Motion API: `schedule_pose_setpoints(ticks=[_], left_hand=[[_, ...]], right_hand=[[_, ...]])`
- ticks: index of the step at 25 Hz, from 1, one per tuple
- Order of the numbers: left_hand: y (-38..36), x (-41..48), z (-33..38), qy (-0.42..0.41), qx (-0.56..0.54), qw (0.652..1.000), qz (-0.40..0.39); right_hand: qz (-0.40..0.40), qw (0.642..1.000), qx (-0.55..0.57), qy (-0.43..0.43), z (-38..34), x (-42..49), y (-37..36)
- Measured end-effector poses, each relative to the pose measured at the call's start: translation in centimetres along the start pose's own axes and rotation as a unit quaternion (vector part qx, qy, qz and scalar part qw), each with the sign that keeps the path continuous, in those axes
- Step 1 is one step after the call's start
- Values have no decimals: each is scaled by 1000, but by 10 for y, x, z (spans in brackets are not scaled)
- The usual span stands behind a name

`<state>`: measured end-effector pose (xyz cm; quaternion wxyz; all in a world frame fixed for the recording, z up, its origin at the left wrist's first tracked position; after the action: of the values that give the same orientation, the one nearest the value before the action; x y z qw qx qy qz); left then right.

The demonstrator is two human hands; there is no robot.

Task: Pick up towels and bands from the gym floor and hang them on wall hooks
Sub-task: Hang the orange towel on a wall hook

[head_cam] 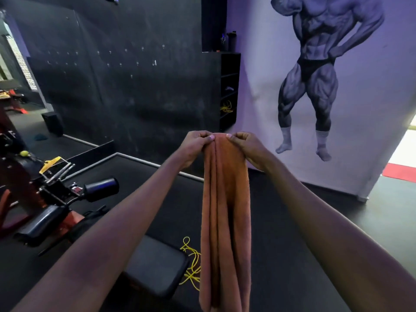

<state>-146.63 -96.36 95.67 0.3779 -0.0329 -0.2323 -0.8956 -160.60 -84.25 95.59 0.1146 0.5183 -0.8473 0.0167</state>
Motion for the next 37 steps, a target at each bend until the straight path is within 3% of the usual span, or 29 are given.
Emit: schedule_pose_setpoints(ticks=[9,18,26,37], left_hand=[[20,236,-79,49,-38,997,53],[63,454,-151,57,-9,973,223],[190,616,-233,86,-13,945,316],[384,826,-346,73,18,931,358]], right_hand=[[-66,998,-14,10,43,263,50],[-161,985,51,27,117,540,50],[-279,952,123,21,151,771,-50],[-287,930,228,9,164,1080,-210]])
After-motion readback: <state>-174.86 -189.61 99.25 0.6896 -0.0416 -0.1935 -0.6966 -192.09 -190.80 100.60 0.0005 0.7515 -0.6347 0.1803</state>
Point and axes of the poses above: each hand's wrist, its own x-axis towards the middle knuckle, its own y-axis out of the back of the hand, z = x × y, the point moved 5 cm from there along x, towards the middle knuckle, and after that the axes turned 11 degrees about x, right-handed, at the moved point
